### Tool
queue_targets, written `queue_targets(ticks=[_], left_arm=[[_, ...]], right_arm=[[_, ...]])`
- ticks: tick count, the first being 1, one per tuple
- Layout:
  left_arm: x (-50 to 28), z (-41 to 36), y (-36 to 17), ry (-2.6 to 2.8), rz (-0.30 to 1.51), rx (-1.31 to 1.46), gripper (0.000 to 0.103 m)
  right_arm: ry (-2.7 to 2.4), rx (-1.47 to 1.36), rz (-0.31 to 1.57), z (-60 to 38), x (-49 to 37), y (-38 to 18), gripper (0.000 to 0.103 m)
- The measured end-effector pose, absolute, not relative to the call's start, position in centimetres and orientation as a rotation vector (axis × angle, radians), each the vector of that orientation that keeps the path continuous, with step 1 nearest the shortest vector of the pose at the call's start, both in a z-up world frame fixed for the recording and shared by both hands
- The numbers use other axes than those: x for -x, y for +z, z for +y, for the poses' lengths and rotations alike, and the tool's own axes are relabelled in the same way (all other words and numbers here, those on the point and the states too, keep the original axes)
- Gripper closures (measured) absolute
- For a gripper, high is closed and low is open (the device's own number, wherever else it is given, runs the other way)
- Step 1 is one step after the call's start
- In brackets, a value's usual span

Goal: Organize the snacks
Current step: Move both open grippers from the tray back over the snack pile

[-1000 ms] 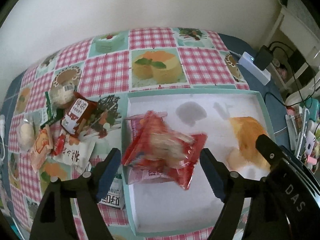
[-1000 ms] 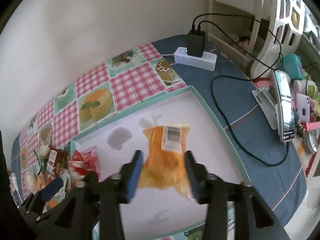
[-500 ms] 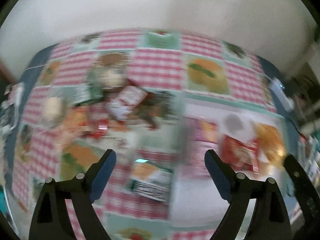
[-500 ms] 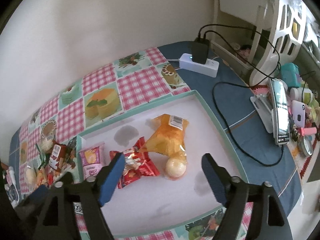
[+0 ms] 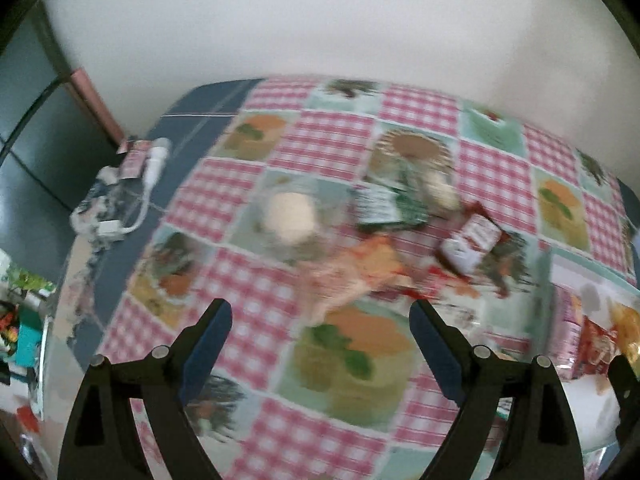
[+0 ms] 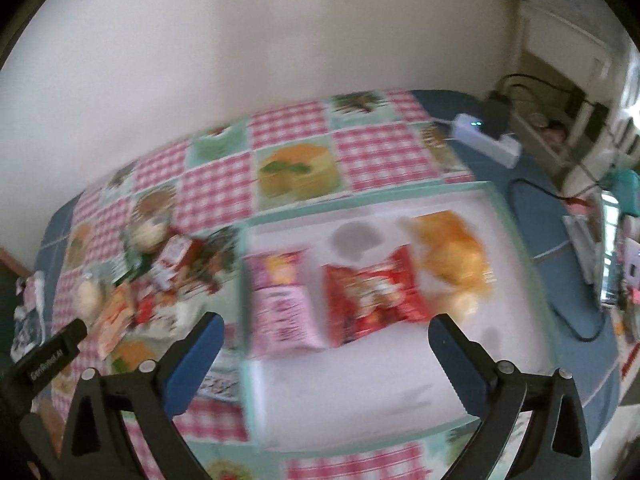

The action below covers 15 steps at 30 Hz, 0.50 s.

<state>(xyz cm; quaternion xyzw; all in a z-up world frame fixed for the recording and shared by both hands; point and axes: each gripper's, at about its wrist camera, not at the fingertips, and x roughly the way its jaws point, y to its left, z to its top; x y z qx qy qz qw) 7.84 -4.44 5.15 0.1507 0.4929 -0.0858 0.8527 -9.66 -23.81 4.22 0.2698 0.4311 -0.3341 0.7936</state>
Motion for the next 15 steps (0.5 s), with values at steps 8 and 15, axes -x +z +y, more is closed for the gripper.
queue_targets(ticks=[8, 15], left_arm=[[-9.7, 1.3, 5.5, -0.088, 1.024, -0.291, 0.012], [-11.7, 6.3, 5.1, 0.012, 1.044, -0.227, 0.012]], right_arm=[[-0.600, -0.525, 0.961, -19.1, 5.8, 3.7, 0.000], [-0.553, -0.500, 0.991, -16.5, 3.6, 3.0, 0.000]])
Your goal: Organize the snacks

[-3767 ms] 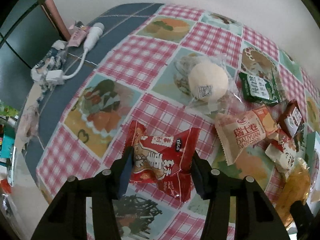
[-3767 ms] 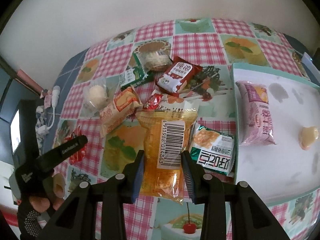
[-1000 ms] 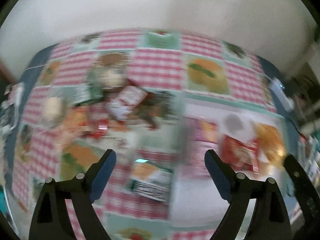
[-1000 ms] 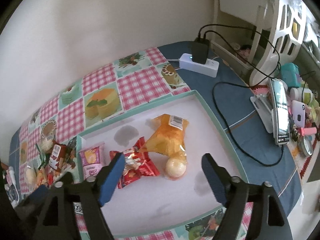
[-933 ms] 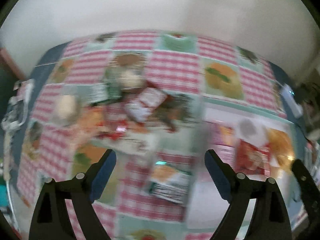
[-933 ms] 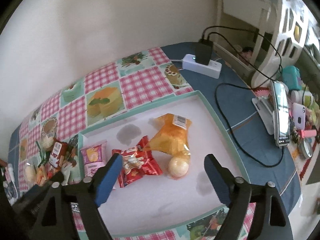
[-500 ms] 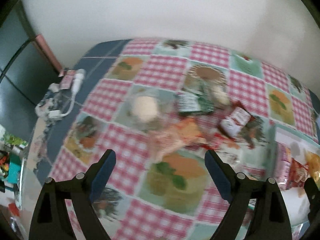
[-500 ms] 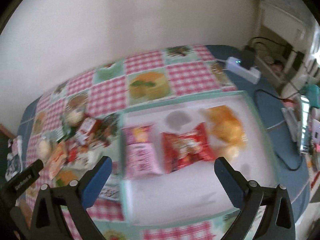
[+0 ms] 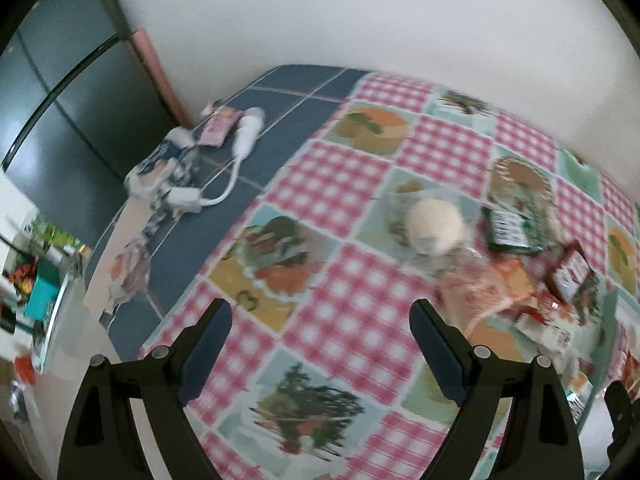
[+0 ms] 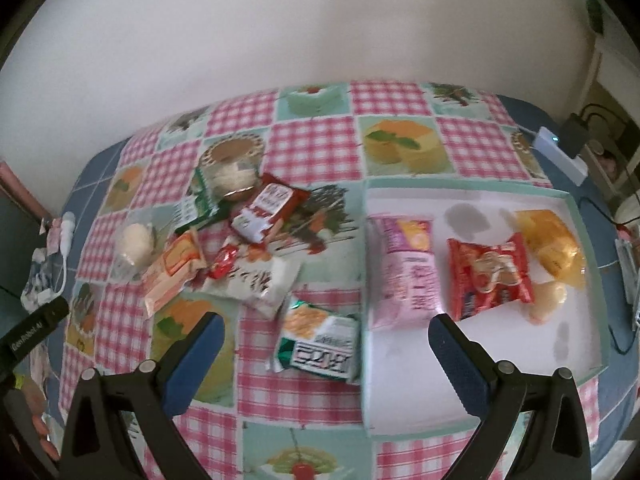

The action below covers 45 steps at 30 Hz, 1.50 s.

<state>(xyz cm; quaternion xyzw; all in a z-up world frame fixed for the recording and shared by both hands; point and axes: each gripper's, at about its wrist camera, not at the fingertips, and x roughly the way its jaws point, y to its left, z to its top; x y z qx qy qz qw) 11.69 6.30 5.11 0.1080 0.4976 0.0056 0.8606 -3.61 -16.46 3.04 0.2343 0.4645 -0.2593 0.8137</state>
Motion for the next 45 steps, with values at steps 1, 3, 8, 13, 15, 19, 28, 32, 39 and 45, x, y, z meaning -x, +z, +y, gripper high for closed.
queue_targets(ticks=[1, 3, 8, 13, 15, 19, 28, 32, 39, 45], left_arm=[[-12.0, 6.8, 5.0, 0.020, 1.050, -0.216, 0.012], [-12.4, 7.8, 4.7, 0.028, 1.066, -0.187, 0.012], [-13.1, 8.8, 4.1, 0.026, 1.092, -0.154, 0.012], [-13.7, 8.8, 3.3, 0.006, 1.122, -0.134, 0.012], [-14.0, 8.7, 2.8, 0.000, 1.135, -0.128, 0.012], [-14.5, 8.4, 2.2, -0.013, 1.158, -0.118, 0.012], [-15.5, 6.8, 1.7, -0.043, 1.179, -0.128, 0.012], [-16.0, 5.5, 1.6, -0.076, 1.192, -0.118, 0.012], [-16.7, 1.5, 0.1, -0.192, 1.222, -0.114, 0.012], [-17.3, -1.5, -1.9, -0.277, 1.274, -0.065, 0.012]], right_arm=[[-0.550, -0.492, 0.999, -16.1, 3.3, 2.9, 0.000], [-0.548, -0.477, 1.009, -15.6, 2.8, 2.6, 0.000], [-0.534, -0.436, 1.043, -14.3, 1.6, 1.8, 0.000], [-0.523, -0.418, 1.074, -13.7, 0.6, 0.8, 0.000], [-0.527, -0.409, 1.082, -13.6, 0.3, 0.5, 0.000], [-0.534, -0.379, 1.095, -13.4, -0.5, 0.0, 0.000], [-0.526, -0.344, 1.111, -13.3, -2.2, -0.5, 0.000], [-0.516, -0.374, 1.108, -14.1, -2.6, -0.5, 0.000], [-0.522, -0.442, 1.049, -16.5, -3.4, 0.2, 0.000], [-0.498, -0.473, 1.023, -17.8, -4.0, -0.2, 0.001]])
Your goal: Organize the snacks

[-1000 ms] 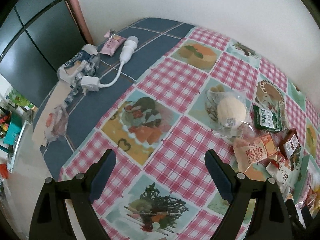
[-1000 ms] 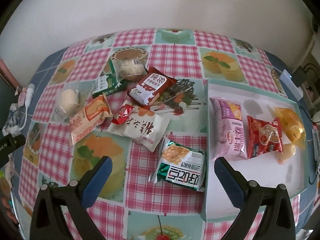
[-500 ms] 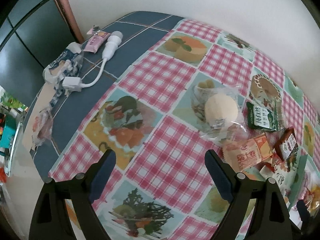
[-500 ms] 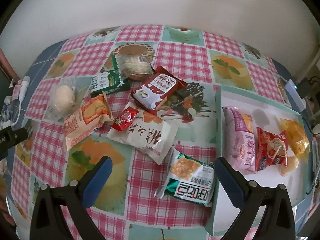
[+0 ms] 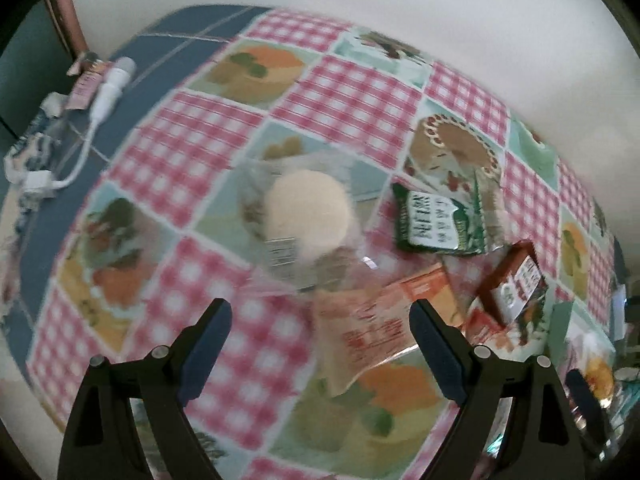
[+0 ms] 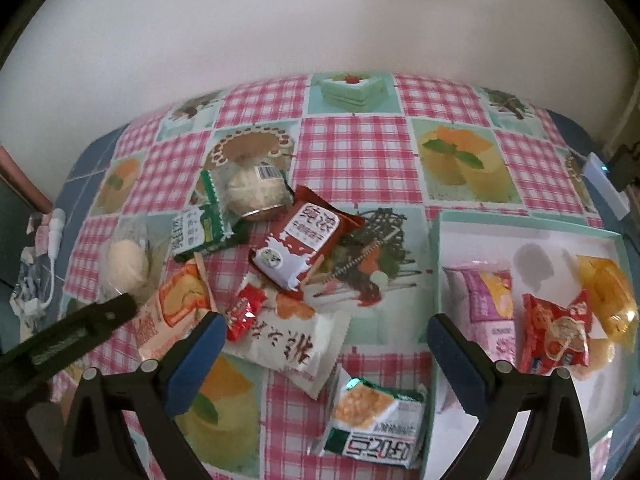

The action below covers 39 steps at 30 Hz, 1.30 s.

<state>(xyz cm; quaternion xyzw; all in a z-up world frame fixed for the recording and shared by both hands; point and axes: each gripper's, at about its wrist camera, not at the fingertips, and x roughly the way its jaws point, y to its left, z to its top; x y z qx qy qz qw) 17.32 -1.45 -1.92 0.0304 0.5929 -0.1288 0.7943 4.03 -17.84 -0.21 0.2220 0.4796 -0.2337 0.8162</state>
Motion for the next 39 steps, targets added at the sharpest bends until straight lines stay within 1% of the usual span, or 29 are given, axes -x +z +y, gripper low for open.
queue_targets(ticks=[9, 16, 23, 31, 33, 34, 36, 38, 39], left_arm=[[-18.9, -3.6, -2.2, -0.275, 1.227, -0.062, 0.012], [-19.2, -4.8, -3.6, -0.315, 1.280, -0.054, 0.012], [-18.7, -5.6, -3.9, -0.366, 1.295, -0.008, 0.012], [-18.0, -7.5, -5.1, -0.354, 1.295, -0.114, 0.011], [-17.8, -7.8, -5.6, -0.335, 1.308, -0.134, 0.003], [-17.7, -7.9, -5.9, -0.329, 1.315, -0.142, 0.001], [-17.6, -7.7, -6.3, -0.309, 1.319, -0.162, 0.001], [-17.7, -7.3, -6.4, -0.286, 1.315, -0.176, 0.001], [-17.7, -7.1, -6.5, -0.276, 1.316, -0.177, 0.001]], right_arm=[[-0.492, -0.510, 1.048, -18.9, -4.7, -1.9, 0.002], [-0.507, -0.539, 1.020, -20.2, -4.6, -1.7, 0.002], [-0.521, -0.558, 1.011, -20.7, -4.3, -1.6, 0.002], [-0.518, -0.547, 1.011, -20.5, -4.4, -1.6, 0.002], [-0.520, -0.546, 1.014, -20.4, -4.4, -1.7, 0.004], [-0.518, -0.548, 1.015, -20.5, -4.5, -1.8, 0.004], [-0.512, -0.551, 1.018, -20.4, -4.6, -1.9, 0.005], [-0.506, -0.542, 1.022, -20.0, -4.7, -2.1, 0.009], [-0.500, -0.537, 1.024, -19.9, -4.9, -2.1, 0.014]])
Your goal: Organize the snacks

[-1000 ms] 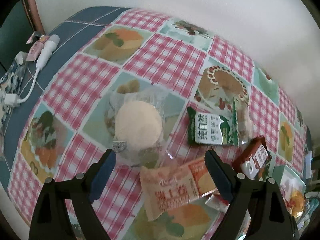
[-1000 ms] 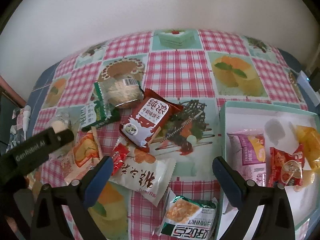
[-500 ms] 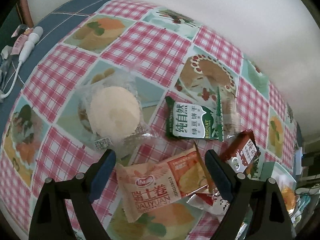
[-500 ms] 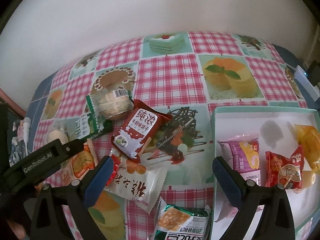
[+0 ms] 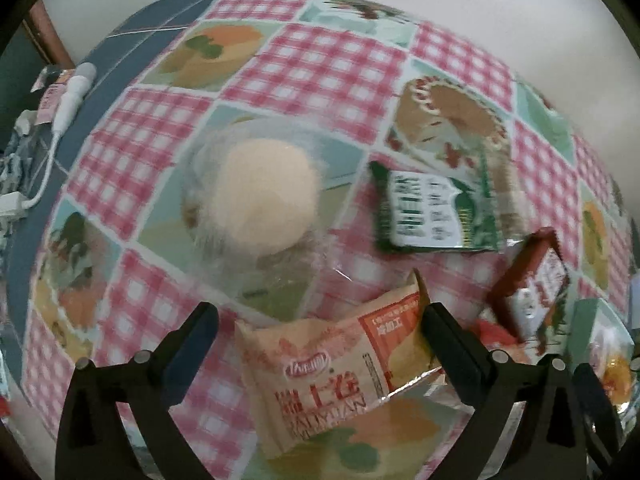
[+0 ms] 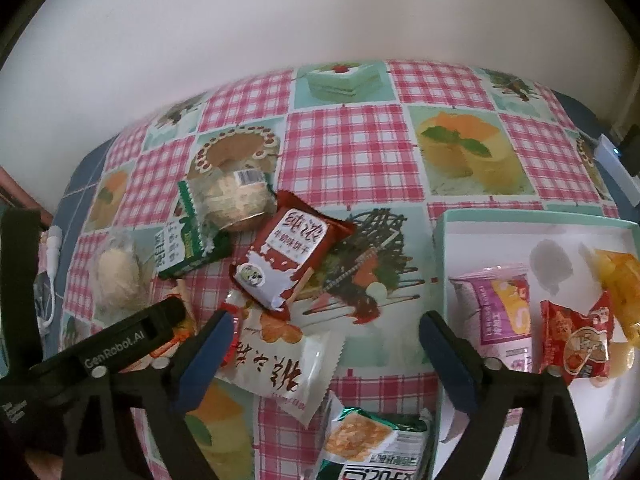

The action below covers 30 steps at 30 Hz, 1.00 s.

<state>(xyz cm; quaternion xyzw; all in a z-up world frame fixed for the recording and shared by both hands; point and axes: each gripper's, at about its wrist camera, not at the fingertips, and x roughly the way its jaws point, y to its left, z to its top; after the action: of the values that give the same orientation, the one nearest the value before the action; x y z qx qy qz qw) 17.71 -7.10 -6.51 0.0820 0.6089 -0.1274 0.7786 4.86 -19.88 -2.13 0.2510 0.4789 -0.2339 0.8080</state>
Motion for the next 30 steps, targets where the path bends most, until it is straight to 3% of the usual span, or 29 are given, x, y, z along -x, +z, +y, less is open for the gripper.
queue_targets(ticks=[10, 17, 22, 30], left_arm=[[-18.5, -3.3, -7.2, -0.200, 1.353, -0.097, 0.001], [-19.1, -0.7, -8.1, -0.163, 1.377, -0.063, 0.001], [-19.4, 3.2, -7.5, -0.128, 1.365, -0.068, 0.001], [-19.8, 6.1, -7.1, -0.113, 1.365, -0.074, 0.001]], right_arm=[[-0.399, -0.537, 1.030, -17.1, -7.3, -3.2, 0.035], [-0.367, -0.493, 1.021, -15.4, -8.3, -3.1, 0.037], [-0.353, -0.464, 1.020, -14.5, -8.6, -2.8, 0.048], [-0.334, -0.420, 1.030, -13.1, -9.2, -2.9, 0.055]])
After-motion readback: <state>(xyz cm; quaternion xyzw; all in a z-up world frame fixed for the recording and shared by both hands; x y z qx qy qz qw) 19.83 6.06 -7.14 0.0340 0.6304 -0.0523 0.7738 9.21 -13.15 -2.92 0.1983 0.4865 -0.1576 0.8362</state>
